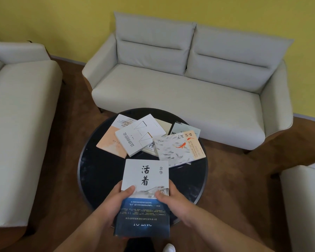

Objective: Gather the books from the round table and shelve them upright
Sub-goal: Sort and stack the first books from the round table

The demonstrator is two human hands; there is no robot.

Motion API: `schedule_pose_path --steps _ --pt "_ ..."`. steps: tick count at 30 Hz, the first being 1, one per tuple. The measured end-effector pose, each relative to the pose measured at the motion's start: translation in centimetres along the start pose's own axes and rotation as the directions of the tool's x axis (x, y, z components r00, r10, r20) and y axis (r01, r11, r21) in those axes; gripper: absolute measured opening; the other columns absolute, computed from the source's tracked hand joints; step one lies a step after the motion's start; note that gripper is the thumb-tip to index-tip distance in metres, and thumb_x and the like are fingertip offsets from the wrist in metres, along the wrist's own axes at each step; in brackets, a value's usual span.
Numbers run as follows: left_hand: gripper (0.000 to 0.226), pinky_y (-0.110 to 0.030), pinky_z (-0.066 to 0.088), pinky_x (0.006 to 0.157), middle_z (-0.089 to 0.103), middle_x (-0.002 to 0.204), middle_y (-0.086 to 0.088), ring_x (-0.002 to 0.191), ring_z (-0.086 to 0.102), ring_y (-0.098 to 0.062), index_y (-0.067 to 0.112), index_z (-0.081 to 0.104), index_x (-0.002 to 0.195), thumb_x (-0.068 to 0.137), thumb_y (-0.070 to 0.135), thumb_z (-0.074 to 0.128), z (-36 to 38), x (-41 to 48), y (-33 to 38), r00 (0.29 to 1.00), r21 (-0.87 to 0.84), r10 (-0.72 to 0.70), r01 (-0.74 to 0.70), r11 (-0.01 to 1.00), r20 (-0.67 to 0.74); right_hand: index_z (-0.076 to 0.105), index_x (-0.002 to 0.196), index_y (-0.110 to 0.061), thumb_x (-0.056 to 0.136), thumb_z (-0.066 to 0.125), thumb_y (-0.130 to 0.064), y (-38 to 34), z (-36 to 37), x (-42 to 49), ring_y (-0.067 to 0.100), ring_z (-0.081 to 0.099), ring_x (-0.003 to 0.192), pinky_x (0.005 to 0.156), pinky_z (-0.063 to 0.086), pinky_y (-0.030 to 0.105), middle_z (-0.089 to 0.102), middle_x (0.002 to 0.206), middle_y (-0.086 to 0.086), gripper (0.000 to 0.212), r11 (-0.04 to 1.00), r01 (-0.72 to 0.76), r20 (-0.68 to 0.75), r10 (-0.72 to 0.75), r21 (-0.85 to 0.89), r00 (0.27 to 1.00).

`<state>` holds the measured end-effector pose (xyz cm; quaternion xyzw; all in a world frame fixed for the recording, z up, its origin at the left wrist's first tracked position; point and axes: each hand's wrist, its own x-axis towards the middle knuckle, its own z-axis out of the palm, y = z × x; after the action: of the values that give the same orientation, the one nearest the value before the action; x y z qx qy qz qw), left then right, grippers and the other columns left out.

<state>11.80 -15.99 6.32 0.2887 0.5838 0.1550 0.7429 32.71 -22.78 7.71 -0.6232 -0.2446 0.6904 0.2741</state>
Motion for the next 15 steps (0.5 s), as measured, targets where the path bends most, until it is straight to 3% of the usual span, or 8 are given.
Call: schedule_pose_path --steps 5,7,9,11,12,15 --pt "0.05 -0.06 0.055 0.09 0.074 0.117 -0.014 0.101 0.072 -0.042 0.029 0.047 0.136 0.091 0.036 0.067 -0.6 0.2 -0.7 0.999 -0.01 0.009 -0.008 1.0 0.036 0.028 0.142 -0.046 0.097 0.06 -0.042 0.9 -0.2 -0.1 -0.004 0.067 0.1 0.073 0.054 0.011 0.06 0.121 -0.027 0.055 0.998 0.066 -0.008 -0.066 -0.017 0.998" --pt "0.047 -0.056 0.059 0.084 0.073 0.118 -0.016 0.098 0.073 -0.042 0.026 0.046 0.138 0.094 0.03 0.064 -0.6 0.7 -0.9 1.0 -0.034 0.003 -0.002 0.999 0.027 0.033 0.141 -0.046 0.096 0.06 -0.046 1.6 -0.2 0.0 0.0 0.067 0.105 0.079 0.056 0.016 0.061 0.126 -0.024 0.052 0.998 0.069 -0.04 -0.069 -0.01 0.997" --pt "0.049 -0.058 0.057 0.088 0.069 0.123 -0.017 0.1 0.072 -0.043 0.027 0.043 0.139 0.094 0.027 0.064 -0.5 1.0 -0.4 1.0 -0.052 -0.019 0.02 0.998 0.019 0.043 0.138 -0.039 0.099 0.056 -0.042 1.6 -0.6 0.6 0.007 0.066 0.109 0.083 0.056 0.021 0.063 0.13 -0.015 0.041 0.998 0.039 -0.068 -0.036 0.044 0.997" --pt "0.054 -0.057 0.053 0.094 0.06 0.135 -0.017 0.111 0.066 -0.042 0.028 0.039 0.143 0.095 0.027 0.063 -0.8 2.2 1.0 0.998 -0.081 -0.002 -0.004 0.997 -0.066 0.057 0.127 -0.023 0.106 0.044 -0.036 0.7 -1.5 1.5 0.014 0.067 0.107 0.084 0.055 0.026 0.069 0.123 -0.002 0.028 0.989 -0.006 -0.126 0.025 0.147 0.992" --pt "0.058 -0.054 0.05 0.098 0.055 0.141 -0.015 0.118 0.061 -0.038 0.026 0.036 0.147 0.095 0.028 0.062 -1.1 3.3 2.1 0.989 -0.054 0.036 -0.045 0.998 -0.145 0.062 0.121 -0.016 0.108 0.037 -0.037 0.0 -2.0 2.2 0.02 0.068 0.105 0.084 0.055 0.029 0.071 0.117 0.003 0.034 0.977 -0.028 -0.19 0.068 0.21 0.979" --pt "0.053 -0.049 0.037 0.114 0.049 0.148 -0.008 0.132 0.048 -0.027 0.018 0.043 0.147 0.098 0.032 0.058 -1.5 7.2 6.9 0.925 0.196 0.235 -0.181 0.964 -0.299 0.065 0.109 -0.012 0.106 0.042 -0.036 -1.9 -4.8 4.7 0.024 0.065 0.096 0.086 0.052 0.038 0.07 0.114 0.014 0.033 0.965 -0.008 -0.399 0.115 0.26 0.91"
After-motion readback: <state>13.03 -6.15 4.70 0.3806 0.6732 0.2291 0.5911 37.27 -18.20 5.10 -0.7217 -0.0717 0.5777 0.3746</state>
